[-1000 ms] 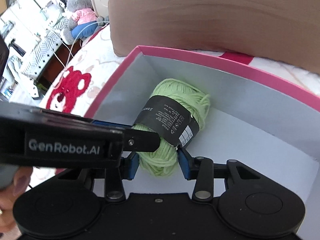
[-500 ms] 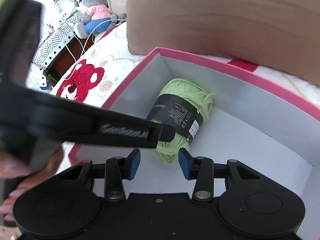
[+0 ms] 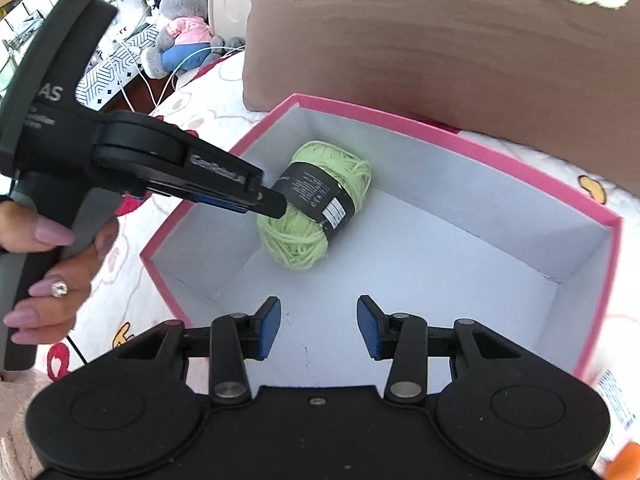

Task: Organize objects
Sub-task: 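Lower the yarn ball into the pink box and open the left tool, then withdraw the left tool from the box back toward the remaining items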

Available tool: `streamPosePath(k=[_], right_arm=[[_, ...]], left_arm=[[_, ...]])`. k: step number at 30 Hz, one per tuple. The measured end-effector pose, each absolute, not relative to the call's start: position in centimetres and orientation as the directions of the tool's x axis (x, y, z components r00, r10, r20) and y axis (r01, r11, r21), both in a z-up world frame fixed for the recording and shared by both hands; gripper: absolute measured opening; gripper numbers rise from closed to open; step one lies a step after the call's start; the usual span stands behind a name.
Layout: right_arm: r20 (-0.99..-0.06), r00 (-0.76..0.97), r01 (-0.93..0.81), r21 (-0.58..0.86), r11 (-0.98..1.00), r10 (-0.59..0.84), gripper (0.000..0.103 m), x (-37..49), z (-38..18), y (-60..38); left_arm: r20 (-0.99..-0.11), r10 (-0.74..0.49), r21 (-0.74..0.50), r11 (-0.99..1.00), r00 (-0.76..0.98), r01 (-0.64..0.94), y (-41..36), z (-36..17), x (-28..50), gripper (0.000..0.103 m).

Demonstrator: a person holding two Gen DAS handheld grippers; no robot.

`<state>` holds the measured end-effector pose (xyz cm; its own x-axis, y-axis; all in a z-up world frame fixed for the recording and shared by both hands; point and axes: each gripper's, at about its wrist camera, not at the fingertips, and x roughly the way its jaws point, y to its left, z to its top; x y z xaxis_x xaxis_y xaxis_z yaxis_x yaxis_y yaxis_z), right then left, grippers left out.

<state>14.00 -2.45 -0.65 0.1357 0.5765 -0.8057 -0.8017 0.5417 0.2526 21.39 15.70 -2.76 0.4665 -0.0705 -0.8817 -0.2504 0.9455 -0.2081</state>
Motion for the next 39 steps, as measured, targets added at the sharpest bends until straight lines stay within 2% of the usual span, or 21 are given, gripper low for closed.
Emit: streamPosePath(k=[8, 12, 13, 14, 26, 29, 34, 39], right_arm=[[-0.804, 0.179, -0.807, 0.209, 0.552, 0.567, 0.048, 12.4, 1.7, -3.9], [-0.795, 0.196, -0.805, 0.205, 0.558, 0.575, 0.048, 11.5, 3.1, -5.0], [-0.792, 0.202, -0.804, 0.202, 0.56, 0.576, 0.048, 11.4, 3.4, -5.2], [-0.79, 0.209, -0.803, 0.197, 0.563, 0.576, 0.048, 11.1, 3.8, -5.4], [-0.757, 0.24, -0.819, 0.179, 0.546, 0.608, 0.052, 7.9, 7.9, -7.9], [-0.756, 0.251, -0.823, 0.162, 0.545, 0.604, 0.056, 6.9, 8.7, -8.4], [-0.752, 0.258, -0.827, 0.153, 0.541, 0.607, 0.071, 5.5, 9.8, -9.6], [-0.757, 0.273, -0.823, 0.136, 0.552, 0.593, 0.077, 4.5, 10.5, -11.4]], left_arm=[[-0.888, -0.105, -0.207, 0.961, 0.447, -0.186, 13.9, 0.5, 18.1, 0.03], [-0.891, -0.114, -0.194, 0.971, 0.44, -0.142, 13.0, 2.3, 16.1, 0.035], [-0.892, -0.116, -0.189, 0.974, 0.436, -0.127, 12.6, 2.8, 15.7, 0.041], [-0.894, -0.118, -0.182, 0.977, 0.432, -0.11, 12.4, 3.2, 15.2, 0.043], [-0.871, -0.12, -0.147, 0.989, 0.476, -0.02, 9.9, 9.0, 9.9, 0.054], [-0.868, -0.134, -0.147, 0.989, 0.479, 0.01, 9.2, 9.9, 8.8, 0.058], [-0.855, -0.145, -0.147, 0.989, 0.498, 0.035, 8.0, 11.4, 6.4, 0.063], [-0.843, -0.165, -0.158, 0.986, 0.511, 0.057, 7.1, 12.3, 4.5, 0.065]])
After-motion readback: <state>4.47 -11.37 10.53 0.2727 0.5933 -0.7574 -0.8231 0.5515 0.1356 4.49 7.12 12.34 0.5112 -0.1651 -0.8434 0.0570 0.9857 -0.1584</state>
